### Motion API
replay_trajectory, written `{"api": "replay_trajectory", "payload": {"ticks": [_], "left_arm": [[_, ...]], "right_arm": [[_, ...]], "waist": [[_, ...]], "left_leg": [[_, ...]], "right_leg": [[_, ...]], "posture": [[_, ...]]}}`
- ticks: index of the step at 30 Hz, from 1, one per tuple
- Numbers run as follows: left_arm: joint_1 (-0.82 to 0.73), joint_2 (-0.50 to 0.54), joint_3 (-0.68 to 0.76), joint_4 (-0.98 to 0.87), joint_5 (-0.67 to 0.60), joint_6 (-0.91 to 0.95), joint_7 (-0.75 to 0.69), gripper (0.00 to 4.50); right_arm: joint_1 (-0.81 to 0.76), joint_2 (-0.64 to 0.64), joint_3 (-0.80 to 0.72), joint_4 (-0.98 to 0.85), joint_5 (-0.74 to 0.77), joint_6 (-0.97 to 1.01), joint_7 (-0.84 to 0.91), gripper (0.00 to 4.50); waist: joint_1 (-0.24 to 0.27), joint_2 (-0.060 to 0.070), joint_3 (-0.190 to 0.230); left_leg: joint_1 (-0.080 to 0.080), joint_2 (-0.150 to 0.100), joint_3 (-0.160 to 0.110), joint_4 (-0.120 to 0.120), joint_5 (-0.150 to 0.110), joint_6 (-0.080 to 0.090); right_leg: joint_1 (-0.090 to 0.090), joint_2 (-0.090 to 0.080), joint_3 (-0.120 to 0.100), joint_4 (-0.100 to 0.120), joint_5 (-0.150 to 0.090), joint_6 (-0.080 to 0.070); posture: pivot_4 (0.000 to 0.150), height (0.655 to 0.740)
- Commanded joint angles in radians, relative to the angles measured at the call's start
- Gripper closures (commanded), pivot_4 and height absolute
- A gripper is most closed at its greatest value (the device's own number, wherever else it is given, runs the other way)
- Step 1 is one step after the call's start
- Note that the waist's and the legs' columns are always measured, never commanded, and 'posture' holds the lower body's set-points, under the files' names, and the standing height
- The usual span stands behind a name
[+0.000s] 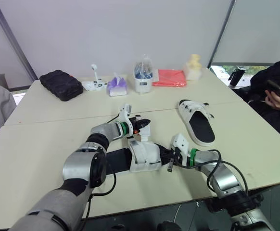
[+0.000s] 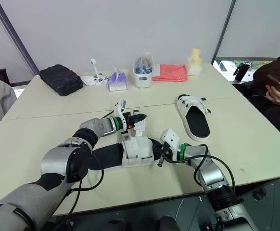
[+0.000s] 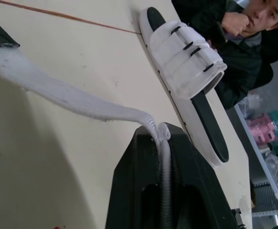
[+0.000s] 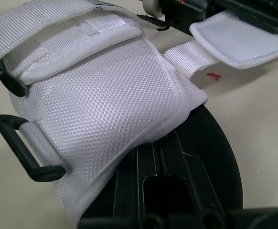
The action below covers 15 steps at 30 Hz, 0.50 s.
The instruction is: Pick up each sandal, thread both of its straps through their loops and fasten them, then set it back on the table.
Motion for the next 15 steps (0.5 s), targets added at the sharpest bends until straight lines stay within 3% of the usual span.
{"api": "replay_trajectory", "payload": {"ticks": [1,9,11,15], "left_arm": [[-0.061,0.020,0.027,-0.031,-0.011,-0.049,-0.027,4.41],[-0.057,0.035,-0.161,-0.238,0.126,-0.263,-0.220,4.41],[-0.001,0.036,-0.218,-0.346,0.155,-0.312,-0.265,4.41],[0.251,0.085,-0.399,-0.715,0.249,-0.454,-0.356,4.41]], "right_arm": [[0.008,0.015,0.019,0.014,-0.009,-0.002,-0.002,4.50],[0.007,0.020,0.019,0.023,-0.009,-0.010,-0.001,4.50],[0.009,0.020,0.018,0.025,-0.009,-0.013,-0.001,4.50],[0.013,0.021,0.019,0.028,-0.008,-0.016,-0.001,4.50]], "waist": [[0.000,0.000,0.000],[0.002,0.000,0.000],[0.001,0.000,0.000],[-0.004,0.001,-0.001]], "left_leg": [[0.000,0.000,0.000,0.000,0.000,0.000],[0.000,0.000,0.000,0.000,0.000,0.000],[0.000,0.000,0.000,0.000,0.000,0.000],[0.001,0.001,0.002,-0.002,0.000,-0.001]], "right_leg": [[0.000,0.000,0.000,0.000,0.000,0.000],[0.000,0.000,0.000,0.000,0.000,0.000],[0.000,0.000,0.000,0.000,0.000,0.000],[-0.001,-0.001,0.005,0.000,0.000,0.000]], "posture": [[0.150,0.7400],[0.150,0.7400],[0.150,0.7400],[0.150,0.7400]]}}
